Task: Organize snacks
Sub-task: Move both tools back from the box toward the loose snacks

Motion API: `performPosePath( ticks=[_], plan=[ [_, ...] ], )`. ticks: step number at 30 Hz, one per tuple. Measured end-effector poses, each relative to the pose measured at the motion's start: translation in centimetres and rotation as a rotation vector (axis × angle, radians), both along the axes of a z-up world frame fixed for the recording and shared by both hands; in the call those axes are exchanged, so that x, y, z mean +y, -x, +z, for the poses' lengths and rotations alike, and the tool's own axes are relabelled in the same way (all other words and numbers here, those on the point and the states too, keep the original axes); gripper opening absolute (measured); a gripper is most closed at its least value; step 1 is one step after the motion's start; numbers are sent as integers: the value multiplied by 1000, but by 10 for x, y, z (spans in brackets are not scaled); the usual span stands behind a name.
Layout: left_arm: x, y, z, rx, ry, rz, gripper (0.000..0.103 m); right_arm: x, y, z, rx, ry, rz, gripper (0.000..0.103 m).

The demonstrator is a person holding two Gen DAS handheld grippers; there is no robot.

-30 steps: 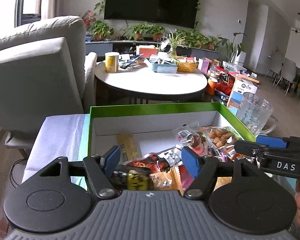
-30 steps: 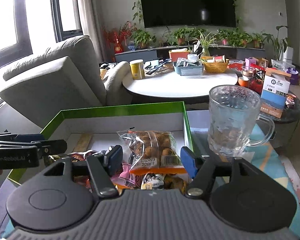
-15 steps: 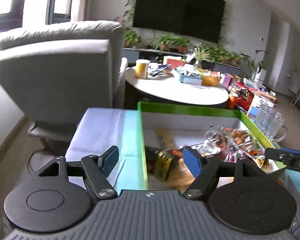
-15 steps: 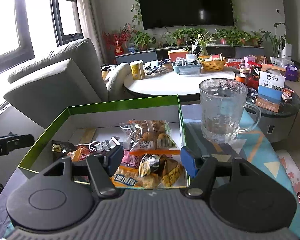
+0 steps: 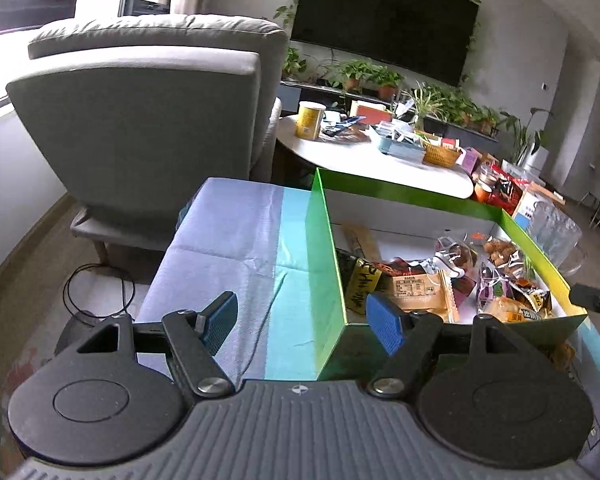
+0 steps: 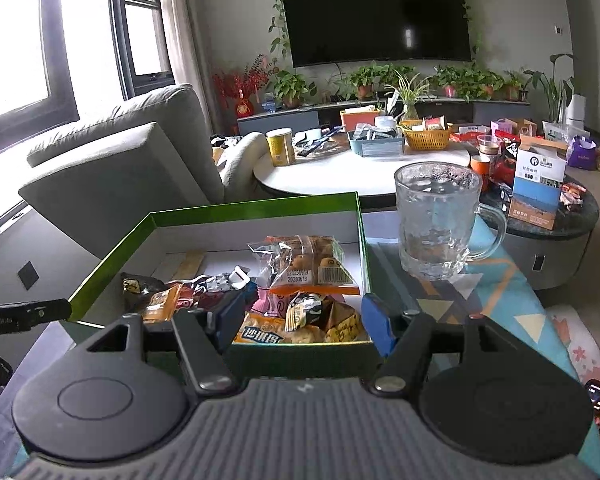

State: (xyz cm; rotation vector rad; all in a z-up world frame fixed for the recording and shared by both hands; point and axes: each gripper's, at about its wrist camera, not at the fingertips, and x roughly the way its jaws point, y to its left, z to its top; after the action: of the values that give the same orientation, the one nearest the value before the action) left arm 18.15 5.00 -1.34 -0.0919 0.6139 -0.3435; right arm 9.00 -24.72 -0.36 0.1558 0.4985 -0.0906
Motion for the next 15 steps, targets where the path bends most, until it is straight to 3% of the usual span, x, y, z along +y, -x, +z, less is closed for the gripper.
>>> performPosePath(
  ticks=[8,15],
  plan=[
    [10,21,-5,19,-8,-27,68,0,15,-3,-2,12,2,48],
    [9,54,-8,32,-36,-119,68,-1,22,-7,16,11,-4,48]
  ],
)
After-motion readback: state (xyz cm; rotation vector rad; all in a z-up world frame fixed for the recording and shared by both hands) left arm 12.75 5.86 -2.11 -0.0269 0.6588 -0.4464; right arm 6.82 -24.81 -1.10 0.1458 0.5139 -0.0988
